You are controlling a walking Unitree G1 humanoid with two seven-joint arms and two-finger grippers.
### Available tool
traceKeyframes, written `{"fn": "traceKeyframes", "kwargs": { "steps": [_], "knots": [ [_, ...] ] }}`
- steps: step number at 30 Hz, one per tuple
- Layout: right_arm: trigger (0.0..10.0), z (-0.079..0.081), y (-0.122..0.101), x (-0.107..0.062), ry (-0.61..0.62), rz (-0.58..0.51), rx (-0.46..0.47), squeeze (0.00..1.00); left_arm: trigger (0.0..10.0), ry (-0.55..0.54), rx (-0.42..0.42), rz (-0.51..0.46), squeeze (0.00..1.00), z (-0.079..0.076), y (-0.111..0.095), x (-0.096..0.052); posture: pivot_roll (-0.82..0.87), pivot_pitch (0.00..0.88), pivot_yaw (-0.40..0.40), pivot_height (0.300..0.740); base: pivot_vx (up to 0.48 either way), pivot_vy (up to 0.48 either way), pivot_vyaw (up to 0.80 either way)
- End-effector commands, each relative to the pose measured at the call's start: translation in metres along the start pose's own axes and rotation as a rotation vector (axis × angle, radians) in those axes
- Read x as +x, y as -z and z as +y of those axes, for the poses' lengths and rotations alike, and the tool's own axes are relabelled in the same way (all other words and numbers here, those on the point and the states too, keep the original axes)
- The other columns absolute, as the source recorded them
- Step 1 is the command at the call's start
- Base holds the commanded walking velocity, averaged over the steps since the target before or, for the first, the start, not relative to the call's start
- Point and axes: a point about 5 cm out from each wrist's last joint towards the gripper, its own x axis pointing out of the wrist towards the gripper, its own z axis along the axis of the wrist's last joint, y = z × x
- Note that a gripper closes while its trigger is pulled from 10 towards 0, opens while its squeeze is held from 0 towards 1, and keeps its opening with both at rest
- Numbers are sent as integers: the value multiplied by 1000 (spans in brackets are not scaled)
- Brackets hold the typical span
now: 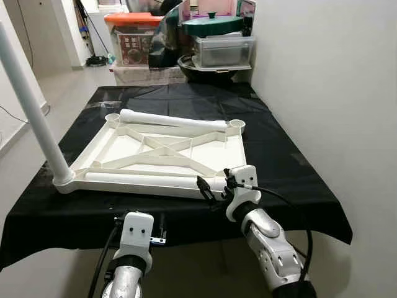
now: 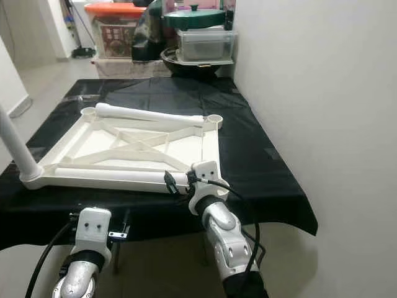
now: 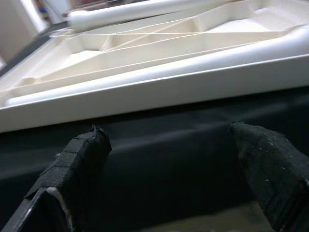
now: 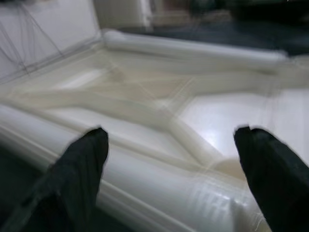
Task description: Building children table
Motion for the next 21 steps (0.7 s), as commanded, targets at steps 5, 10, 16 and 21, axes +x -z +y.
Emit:
{"fn": "traceKeyframes", "kwargs": {
  "steps": [5, 10, 16, 21],
  "knots": [
    [10000, -35, -26, 10, 113, 54, 88, 0, 10000, 19, -9, 13, 0, -7, -4, -11, 92, 54, -43, 740, 0, 0, 0],
    [10000, -50, -43, 9, 79, 71, 63, 0, 10000, 29, -18, 21, 0, -10, -8, -21, 92, 80, -40, 740, 0, 0, 0],
    [10000, -57, -39, 3, -48, 150, 88, 0, 10000, 36, -24, 20, 0, -11, -10, -23, 93, 102, -35, 740, 0, 0, 0],
    [10000, -69, -34, -4, -118, 270, 220, 0, 10000, 35, -22, 25, 0, -11, -12, -23, 93, 104, -38, 740, 0, 0, 0]
  ]
}}
